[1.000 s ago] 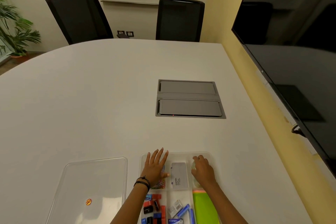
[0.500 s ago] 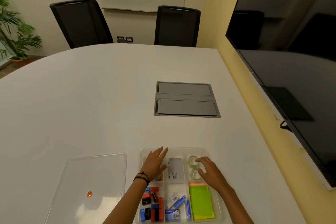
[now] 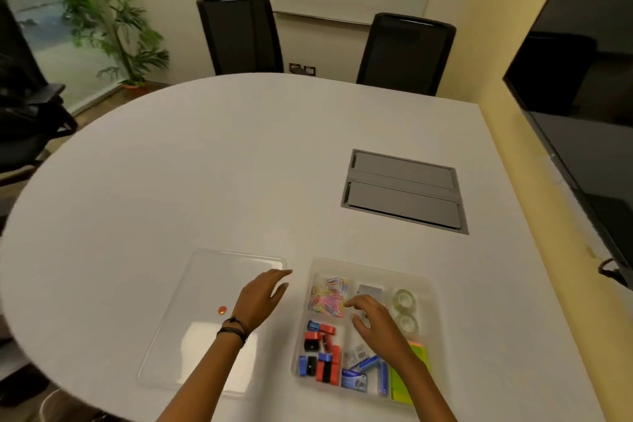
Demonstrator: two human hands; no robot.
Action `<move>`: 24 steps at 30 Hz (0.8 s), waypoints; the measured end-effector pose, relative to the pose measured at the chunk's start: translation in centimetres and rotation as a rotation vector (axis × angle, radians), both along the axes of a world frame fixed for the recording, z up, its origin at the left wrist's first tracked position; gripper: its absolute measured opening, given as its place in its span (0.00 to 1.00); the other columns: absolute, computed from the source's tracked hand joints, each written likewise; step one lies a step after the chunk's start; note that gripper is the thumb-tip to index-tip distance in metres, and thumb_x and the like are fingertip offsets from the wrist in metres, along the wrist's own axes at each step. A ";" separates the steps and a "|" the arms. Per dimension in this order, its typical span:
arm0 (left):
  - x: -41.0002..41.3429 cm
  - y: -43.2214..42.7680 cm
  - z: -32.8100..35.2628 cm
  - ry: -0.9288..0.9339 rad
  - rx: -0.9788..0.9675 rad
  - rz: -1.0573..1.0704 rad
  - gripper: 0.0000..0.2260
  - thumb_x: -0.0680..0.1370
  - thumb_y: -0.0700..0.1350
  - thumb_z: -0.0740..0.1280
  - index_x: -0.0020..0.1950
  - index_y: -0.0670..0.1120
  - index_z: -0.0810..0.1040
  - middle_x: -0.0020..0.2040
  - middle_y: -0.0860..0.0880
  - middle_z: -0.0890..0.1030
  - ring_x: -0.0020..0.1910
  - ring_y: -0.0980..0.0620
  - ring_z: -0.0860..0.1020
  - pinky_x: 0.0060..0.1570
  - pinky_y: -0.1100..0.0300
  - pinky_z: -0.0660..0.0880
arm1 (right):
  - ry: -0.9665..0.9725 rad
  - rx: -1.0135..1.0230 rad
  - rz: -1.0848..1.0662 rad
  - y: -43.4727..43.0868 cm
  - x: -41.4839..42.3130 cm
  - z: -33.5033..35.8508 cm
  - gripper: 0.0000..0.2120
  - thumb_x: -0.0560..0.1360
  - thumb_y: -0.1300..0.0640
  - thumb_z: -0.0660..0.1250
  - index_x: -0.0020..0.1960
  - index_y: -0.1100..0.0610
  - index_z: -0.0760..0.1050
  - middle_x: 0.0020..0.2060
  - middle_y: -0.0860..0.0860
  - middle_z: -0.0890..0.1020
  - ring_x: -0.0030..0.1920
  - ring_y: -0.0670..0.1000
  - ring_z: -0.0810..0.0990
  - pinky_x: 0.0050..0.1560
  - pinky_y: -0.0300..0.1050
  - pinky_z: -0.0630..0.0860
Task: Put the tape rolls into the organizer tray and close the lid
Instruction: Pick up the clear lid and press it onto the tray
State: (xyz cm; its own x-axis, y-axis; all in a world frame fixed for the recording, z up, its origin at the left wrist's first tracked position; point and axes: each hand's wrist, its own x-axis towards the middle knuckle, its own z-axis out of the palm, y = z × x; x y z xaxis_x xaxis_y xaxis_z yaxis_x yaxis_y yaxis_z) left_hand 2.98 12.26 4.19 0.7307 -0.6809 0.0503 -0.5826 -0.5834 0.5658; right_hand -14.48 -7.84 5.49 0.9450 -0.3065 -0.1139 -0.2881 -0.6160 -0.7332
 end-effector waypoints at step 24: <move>1.6 20.2 -6.1 0.513 0.192 0.635 0.22 0.80 0.43 0.61 0.73 0.39 0.60 0.70 0.37 0.65 0.67 0.40 0.68 0.64 0.48 0.67 | 0.512 -0.396 0.679 15.1 6.5 -4.1 0.19 0.79 0.59 0.56 0.69 0.60 0.64 0.75 0.61 0.58 0.71 0.61 0.65 0.70 0.56 0.66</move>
State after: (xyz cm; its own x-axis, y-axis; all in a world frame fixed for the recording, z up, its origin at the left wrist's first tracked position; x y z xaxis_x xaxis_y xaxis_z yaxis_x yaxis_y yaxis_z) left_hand 4.58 32.50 -1.94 0.8788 -0.0947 -0.4677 0.1923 -0.8268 0.5286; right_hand -7.99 7.26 1.38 0.7996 0.1868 -0.5707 -0.0048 -0.9484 -0.3172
